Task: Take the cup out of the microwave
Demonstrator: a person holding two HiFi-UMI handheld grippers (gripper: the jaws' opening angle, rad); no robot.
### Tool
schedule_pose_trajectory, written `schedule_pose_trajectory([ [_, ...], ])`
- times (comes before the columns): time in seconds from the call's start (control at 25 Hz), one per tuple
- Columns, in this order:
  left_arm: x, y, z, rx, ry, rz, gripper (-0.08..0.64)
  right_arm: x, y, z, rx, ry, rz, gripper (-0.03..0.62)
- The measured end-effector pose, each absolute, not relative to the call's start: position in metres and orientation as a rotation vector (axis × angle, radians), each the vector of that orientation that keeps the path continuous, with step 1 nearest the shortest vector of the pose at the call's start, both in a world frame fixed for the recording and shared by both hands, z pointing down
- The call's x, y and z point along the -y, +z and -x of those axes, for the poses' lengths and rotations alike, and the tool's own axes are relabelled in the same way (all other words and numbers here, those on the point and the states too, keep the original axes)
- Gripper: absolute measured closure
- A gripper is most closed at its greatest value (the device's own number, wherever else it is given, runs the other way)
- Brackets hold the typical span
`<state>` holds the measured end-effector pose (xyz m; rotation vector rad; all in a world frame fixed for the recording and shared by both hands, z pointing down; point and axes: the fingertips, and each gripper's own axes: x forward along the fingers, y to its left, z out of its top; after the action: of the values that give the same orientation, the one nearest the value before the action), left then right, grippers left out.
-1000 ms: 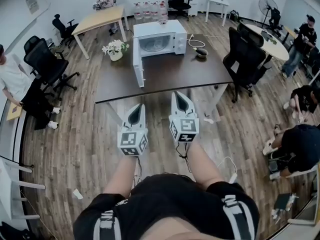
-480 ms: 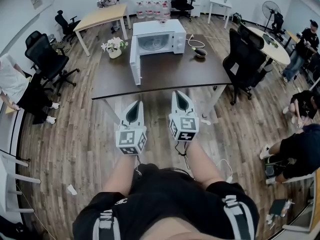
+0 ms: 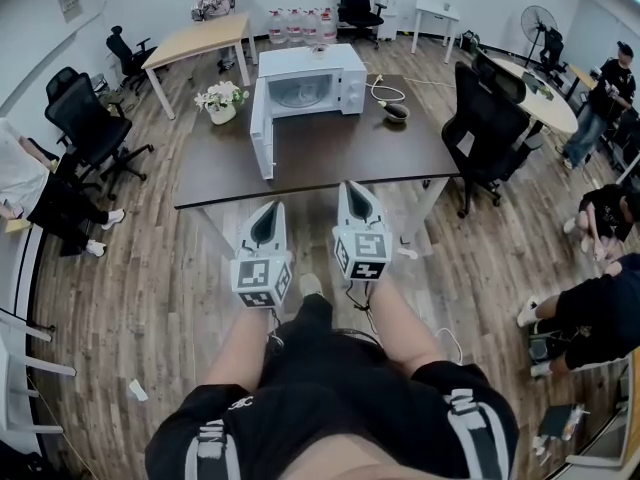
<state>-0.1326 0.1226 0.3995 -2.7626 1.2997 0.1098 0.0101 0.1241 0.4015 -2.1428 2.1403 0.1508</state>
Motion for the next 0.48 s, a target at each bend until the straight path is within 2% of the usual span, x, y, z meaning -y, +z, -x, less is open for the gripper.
schedule_pose_trajectory([
  [0.48, 0.009, 0.41, 0.079, -1.283, 0.099, 2.764, 0.558, 0.002, 0.415, -0.059, -2.146, 0.177, 2.165, 0.594],
])
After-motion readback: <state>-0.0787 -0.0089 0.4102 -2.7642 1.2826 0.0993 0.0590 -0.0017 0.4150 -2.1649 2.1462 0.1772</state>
